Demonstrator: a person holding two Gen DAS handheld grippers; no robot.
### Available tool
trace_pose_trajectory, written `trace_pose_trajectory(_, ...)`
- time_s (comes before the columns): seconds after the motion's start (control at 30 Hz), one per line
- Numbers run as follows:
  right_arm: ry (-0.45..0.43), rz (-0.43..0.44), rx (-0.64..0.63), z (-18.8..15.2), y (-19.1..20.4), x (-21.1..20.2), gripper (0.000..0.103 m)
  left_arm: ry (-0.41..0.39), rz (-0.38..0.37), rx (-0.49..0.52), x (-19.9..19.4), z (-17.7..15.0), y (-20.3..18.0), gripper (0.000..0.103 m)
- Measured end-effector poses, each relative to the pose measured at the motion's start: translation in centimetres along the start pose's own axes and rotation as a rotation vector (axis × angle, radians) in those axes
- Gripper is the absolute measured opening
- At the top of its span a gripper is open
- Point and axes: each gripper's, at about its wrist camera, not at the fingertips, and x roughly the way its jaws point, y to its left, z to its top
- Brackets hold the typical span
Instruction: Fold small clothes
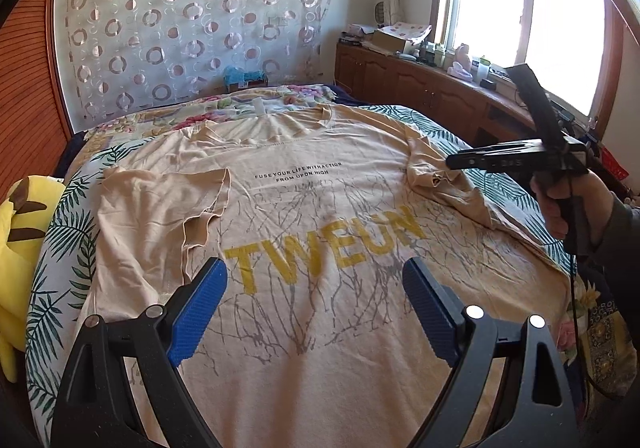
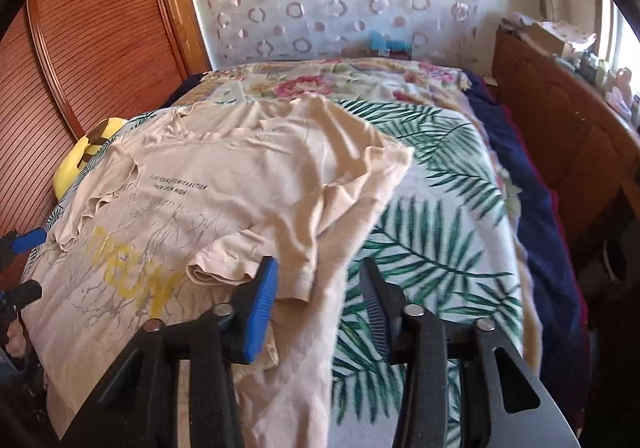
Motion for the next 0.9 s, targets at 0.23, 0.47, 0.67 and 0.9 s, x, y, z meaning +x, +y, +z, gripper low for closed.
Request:
trace_pose_trajectory(0.23,0.087,-0.069,-0.099,1.2,2.1,1.8,0.003,-0.001,0.002,-0.02,-0.4,-0.6,0.5,0.09)
trace_pose_trajectory(0.47,-0.001,0.011,-0.141,4.9,4.5,0.4,0.002,-0.007,-0.001,-0.053,-0.5,-0.8,1.5,0.09)
trace_pose_trajectory(0.67,-0.012,0.121,-0.119,8.1,6.8,1.2,0.002,-0.002,0.006,-0.065,-0.5,-1.1,2.1,0.09)
trace_pose_trajectory(0.9,-0.04,0.188,-0.079,8.4,6.6,0.9,0.019,0.002,0.005,-0.072,-0.5,-1.3,2.3,0.09)
